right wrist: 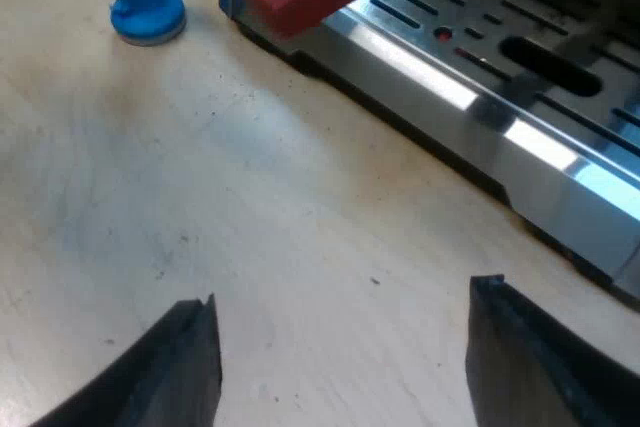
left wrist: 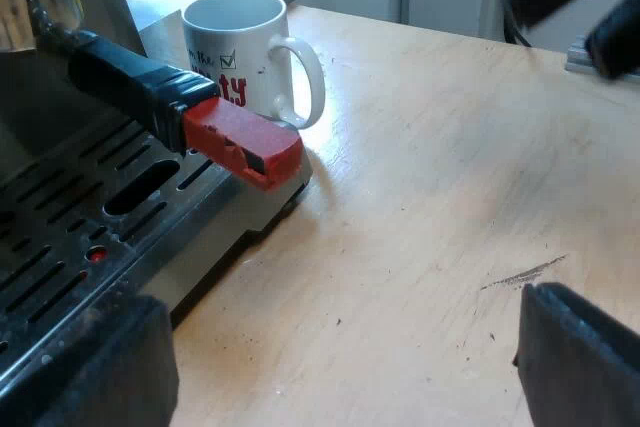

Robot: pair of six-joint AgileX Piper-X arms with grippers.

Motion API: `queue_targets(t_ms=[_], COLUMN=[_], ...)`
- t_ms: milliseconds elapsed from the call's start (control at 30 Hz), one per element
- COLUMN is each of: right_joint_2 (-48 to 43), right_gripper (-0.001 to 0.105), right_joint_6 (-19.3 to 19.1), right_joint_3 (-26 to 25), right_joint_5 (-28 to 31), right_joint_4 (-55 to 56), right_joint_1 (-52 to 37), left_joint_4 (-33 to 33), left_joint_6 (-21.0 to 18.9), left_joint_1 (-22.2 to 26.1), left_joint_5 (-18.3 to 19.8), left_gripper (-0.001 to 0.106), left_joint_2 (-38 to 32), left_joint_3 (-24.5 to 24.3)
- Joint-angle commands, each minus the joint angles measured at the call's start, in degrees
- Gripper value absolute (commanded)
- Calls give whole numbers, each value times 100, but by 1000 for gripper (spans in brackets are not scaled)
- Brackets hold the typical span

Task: Grind coffee beans and then tamp

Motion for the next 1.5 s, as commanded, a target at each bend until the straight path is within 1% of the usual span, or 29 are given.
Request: queue_targets(t_ms=[33, 67, 100, 167, 200, 267, 333, 400, 433, 467, 500, 633, 700, 767, 833, 900, 967, 1000, 1033, 1067, 1200, 1300, 1367, 1400, 1500], right_joint_2=[233, 393, 534, 926, 1145, 1437, 1774, 2198, 2309, 2525, 2732, 3221, 3510, 3713, 3893, 4126, 4277, 4329, 4414, 4523, 4739, 4931, 5050, 5106, 5167], right_gripper=[54, 52, 51, 42, 39, 36, 36, 36, 36, 36, 36, 36, 36, 35, 27, 14, 5, 4, 3, 5, 13, 13, 13, 13, 13], right_joint_6=[212, 322, 386, 637, 717, 829, 984, 1182, 1219, 1301, 1307, 1305, 1305, 1305, 1305, 1305, 1305, 1305, 1305, 1305, 1305, 1383, 1564, 1704, 1858], right_joint_3=[44, 51, 50, 50, 50, 50, 50, 50, 50, 50, 50, -29, -119, -209, -312, -481, -591, -629, -694, -781, -961, -1112, -1172, -1190, -1188], right_joint_5=[582, 919, 1052, 1813, 2041, 2320, 2454, 2758, 2826, 3017, 3147, 3517, 3839, 3925, 3924, 3924, 3956, 4020, 4155, 4280, 4376, 4399, 4561, 4743, 5036], right_joint_4=[-519, -690, -786, -1187, -1380, -1628, -2037, -2547, -2648, -2938, -3210, -3738, -4032, -4189, -4297, -4307, -4307, -4307, -4307, -4307, -4307, -4307, -4307, -4307, -4307], right_joint_1=[405, 634, 805, 1239, 1439, 1664, 1864, 2047, 2088, 2134, 2165, 2165, 2165, 2165, 2165, 2165, 2165, 2165, 2165, 2165, 2165, 2165, 2165, 2165, 2165], left_joint_4=[-22, -22, -22, -22, -22, -22, -22, -22, -22, -22, -22, -22, -22, -22, -22, -22, -22, -22, -22, -22, -22, -22, -22, -22, -22], left_joint_6=[0, 0, 0, 0, 0, 0, 0, 0, 0, 0, 0, 0, 0, 0, 0, 0, 0, 0, 0, 0, 0, 0, 0, 0, 0], left_joint_1=[-27, -27, -27, -27, -27, -27, -27, -27, -27, -27, -27, -27, -27, -27, -27, -27, -27, -27, -27, -27, -27, -27, -27, -27, -27], left_joint_5=[-18, -18, -18, -18, -18, -18, -18, -18, -18, -18, -18, -18, -18, -18, -18, -18, -18, -18, -18, -18, -18, -18, -18, -18, -18], left_gripper=[71, 71, 71, 71, 71, 71, 71, 71, 71, 71, 71, 71, 71, 71, 71, 71, 71, 71, 71, 71, 71, 71, 71, 71, 71], left_joint_2=[-13, -13, -13, -13, -13, -13, -13, -13, -13, -13, -13, -13, -13, -13, -13, -13, -13, -13, -13, -13, -13, -13, -13, -13, -13], left_joint_3=[-24, -24, -24, -24, -24, -24, -24, -24, -24, -24, -24, -24, -24, -24, -24, -24, -24, -24, -24, -24, -24, -24, -24, -24, -24])
